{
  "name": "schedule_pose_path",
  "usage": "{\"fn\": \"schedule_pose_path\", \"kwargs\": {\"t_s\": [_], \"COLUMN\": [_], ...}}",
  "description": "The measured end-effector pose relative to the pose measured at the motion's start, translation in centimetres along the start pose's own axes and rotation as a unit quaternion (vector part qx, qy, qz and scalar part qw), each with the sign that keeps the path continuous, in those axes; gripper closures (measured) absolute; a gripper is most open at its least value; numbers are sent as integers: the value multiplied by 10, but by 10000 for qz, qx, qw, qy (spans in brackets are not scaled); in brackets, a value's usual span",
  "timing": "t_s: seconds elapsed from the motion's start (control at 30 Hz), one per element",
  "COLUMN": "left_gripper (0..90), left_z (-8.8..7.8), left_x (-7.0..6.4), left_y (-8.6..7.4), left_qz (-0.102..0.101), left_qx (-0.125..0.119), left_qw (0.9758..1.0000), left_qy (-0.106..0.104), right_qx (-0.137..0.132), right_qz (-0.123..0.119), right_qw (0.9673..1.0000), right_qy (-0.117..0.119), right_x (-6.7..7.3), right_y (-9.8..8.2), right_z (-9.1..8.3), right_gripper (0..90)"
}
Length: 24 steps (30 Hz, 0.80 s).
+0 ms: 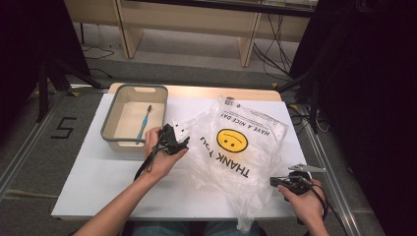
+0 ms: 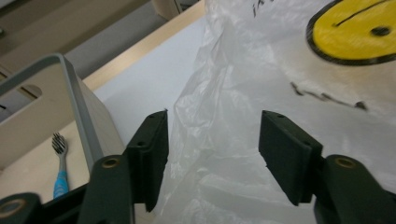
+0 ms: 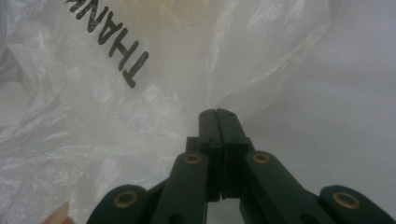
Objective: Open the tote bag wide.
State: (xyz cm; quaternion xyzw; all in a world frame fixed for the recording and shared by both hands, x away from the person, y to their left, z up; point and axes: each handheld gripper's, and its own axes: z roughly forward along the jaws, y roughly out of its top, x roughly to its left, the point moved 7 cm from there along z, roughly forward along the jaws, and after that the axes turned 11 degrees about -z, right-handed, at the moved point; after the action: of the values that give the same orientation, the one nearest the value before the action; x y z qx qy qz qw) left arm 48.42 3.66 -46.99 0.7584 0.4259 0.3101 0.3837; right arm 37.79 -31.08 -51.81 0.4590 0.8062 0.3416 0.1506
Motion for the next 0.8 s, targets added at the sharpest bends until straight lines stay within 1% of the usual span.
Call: {"fn": "schedule_pose_path", "kwargs": {"t_s": [0.07,0.1,0.13,0.17,0.2,0.23,0.27,0.3,0.33,0.4,0.43,0.5,0.53,0.6,0.7,0.8], "left_gripper": [389,388,387,385,385,387,390,399,398,400,402,403,404,406,434,437], "left_z": [-8,-12,-15,-19,-22,-25,-28,-30,-32,-36,-38,-41,-42,-44,-47,-48], "left_x": [-3,-5,-7,-9,-10,-12,-13,-13,-14,-14,-15,-18,-19,-22,-30,-35], "left_y": [2,1,0,-1,-3,-5,-7,-9,-11,-16,-18,-24,-26,-30,-37,-42], "left_qz": [-18,-33,-38,-62,-119,-122,-131,-164,-201,-213,-194,-236,-245,-206,-164,-133], "left_qx": [-70,-54,-51,-35,-54,-31,31,80,137,199,249,313,327,401,543,649], "left_qw": [9999,9998,9996,9994,9991,9987,9981,9974,9967,9960,9955,9940,9936,9926,9894,9876], "left_qy": [-93,-178,-265,-343,-397,-486,-599,-697,-771,-843,-889,-1024,-1049,-1126,-1338,-1424], "right_qx": [-9,3,-3,-49,-129,-203,-258,-344,-409,-493,-541,-694,-760,-833,-901,-911], "right_qz": [6,13,19,43,52,-13,-64,-79,-143,-344,-387,-529,-592,-713,-892,-996], "right_qw": [10000,10000,10000,9998,9992,9984,9975,9964,9948,9914,9901,9876,9870,9867,9859,9862], "right_qy": [36,-4,-93,-203,-362,-534,-655,-776,-919,-1161,-1236,-1306,-1283,-1200,-1091,-956], "right_x": [2,1,0,-2,-5,-8,-10,-12,-14,-17,-17,-16,-14,-9,1,11], "right_y": [0,1,2,3,5,8,10,13,15,19,21,26,29,34,42,48], "right_z": [1,0,-1,-3,-6,-8,-11,-13,-16,-19,-20,-22,-22,-21,-16,-10], "right_gripper": [849,810,771,727,677,633,593,551,516,471,451,431,428,427,432,432]}}
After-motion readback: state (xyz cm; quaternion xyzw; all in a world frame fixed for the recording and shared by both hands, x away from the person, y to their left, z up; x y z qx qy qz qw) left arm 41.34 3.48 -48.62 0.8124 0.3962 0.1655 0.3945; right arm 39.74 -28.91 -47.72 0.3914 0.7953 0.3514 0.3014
